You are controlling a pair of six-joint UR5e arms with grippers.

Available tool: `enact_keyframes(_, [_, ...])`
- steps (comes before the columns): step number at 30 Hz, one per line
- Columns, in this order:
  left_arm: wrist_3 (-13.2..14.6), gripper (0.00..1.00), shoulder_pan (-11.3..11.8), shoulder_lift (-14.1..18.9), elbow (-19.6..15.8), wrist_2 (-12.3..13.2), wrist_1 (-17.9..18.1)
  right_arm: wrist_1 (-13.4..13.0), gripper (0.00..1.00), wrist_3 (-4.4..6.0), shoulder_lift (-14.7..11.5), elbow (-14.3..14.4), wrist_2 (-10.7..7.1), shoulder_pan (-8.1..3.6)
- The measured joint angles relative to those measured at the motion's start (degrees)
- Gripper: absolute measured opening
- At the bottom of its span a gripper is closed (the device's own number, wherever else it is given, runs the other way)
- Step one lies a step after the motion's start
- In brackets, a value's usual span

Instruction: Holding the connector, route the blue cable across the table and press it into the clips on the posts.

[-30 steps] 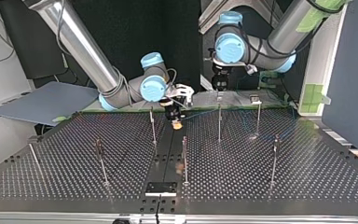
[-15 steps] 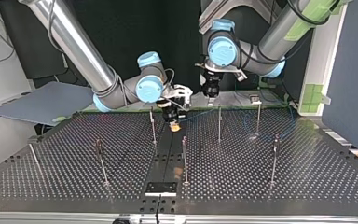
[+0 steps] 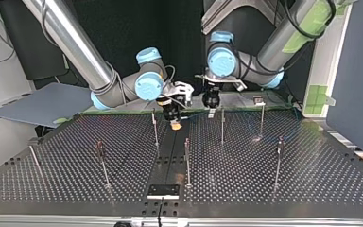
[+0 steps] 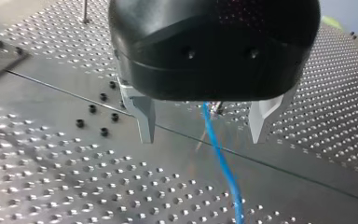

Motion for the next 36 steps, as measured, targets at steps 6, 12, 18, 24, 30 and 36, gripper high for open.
enact_keyframes(6, [-0.61, 1.0, -0.15, -2.78, 1.89, 0.19, 1.74, 0.0, 0.0, 0.0, 0.0, 0.03, -0.39, 0.02])
enact_keyframes(12, [-2.37, 1.0, 0.07, -4.08, 4.18, 0.33, 3.12, -0.05, 0.0, 0.0, 0.0, 0.04, -0.79, -0.12])
enact_keyframes(18, [-3.47, 1.0, 0.39, -4.31, 5.82, 1.74, 3.39, -0.16, 0.0, 0.09, 0.0, 0.04, -0.89, -0.18])
enact_keyframes(24, [-3.91, 1.0, 0.29, -5.93, 6.74, 2.59, 2.87, -0.21, 0.0, 0.31, 0.0, 0.04, -1.37, -0.2])
enact_keyframes(30, [-3.97, 1.0, 0.24, -6.32, 7.31, 1.81, 2.64, -0.25, 0.0, 0.35, 0.0, 0.04, -1.56, -0.27])
enact_keyframes(36, [-3.88, 0.56, -0.05, -6.29, 7.38, 0.11, 2.49, -0.26, 0.0, 0.35, 0.0, 0.03, -1.59, -0.34])
